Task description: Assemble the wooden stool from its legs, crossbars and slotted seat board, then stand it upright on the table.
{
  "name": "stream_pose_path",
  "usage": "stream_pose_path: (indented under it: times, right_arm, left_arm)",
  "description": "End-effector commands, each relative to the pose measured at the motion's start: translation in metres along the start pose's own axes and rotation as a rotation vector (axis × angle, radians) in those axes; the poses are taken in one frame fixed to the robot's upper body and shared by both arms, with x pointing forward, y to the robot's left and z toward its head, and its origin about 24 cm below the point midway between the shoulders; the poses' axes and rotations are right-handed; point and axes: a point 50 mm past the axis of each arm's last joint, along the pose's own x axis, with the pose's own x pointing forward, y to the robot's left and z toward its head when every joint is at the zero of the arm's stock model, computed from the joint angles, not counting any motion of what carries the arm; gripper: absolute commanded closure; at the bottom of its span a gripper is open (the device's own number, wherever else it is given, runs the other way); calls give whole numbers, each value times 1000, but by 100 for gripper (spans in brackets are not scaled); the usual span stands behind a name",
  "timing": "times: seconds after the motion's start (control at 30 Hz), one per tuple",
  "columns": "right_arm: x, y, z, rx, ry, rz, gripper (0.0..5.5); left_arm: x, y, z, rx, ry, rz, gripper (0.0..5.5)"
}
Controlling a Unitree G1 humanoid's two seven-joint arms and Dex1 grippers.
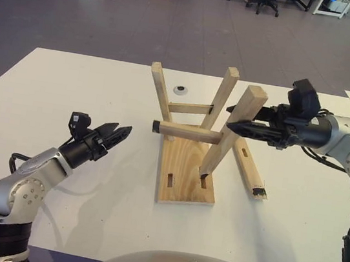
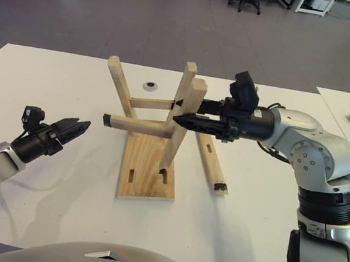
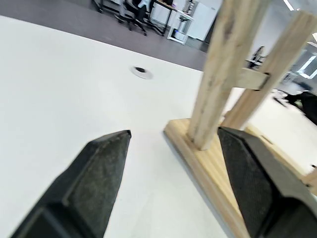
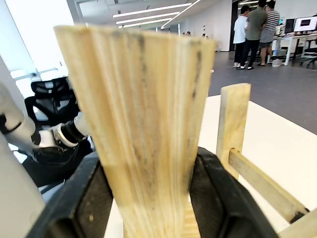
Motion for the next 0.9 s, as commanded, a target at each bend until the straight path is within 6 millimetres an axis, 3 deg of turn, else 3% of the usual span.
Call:
stream_pose_path:
  times: [0.03, 0.3, 0.6, 0.9]
  right_arm:
    - [2, -1, -6, -49, 41, 35, 341]
    - [4, -3, -22, -56, 51, 46, 341]
    - [4, 3, -25, -29, 22, 60, 341]
    - [3, -11, -34, -39, 35, 22, 341]
  left_arm:
    - [10, -4, -4, 68, -59, 43, 227]
    - [15, 3, -4, 107, -84, 63, 227]
    - [14, 7, -2, 104, -80, 60, 227]
    - [17, 4, -3, 100, -77, 39, 227]
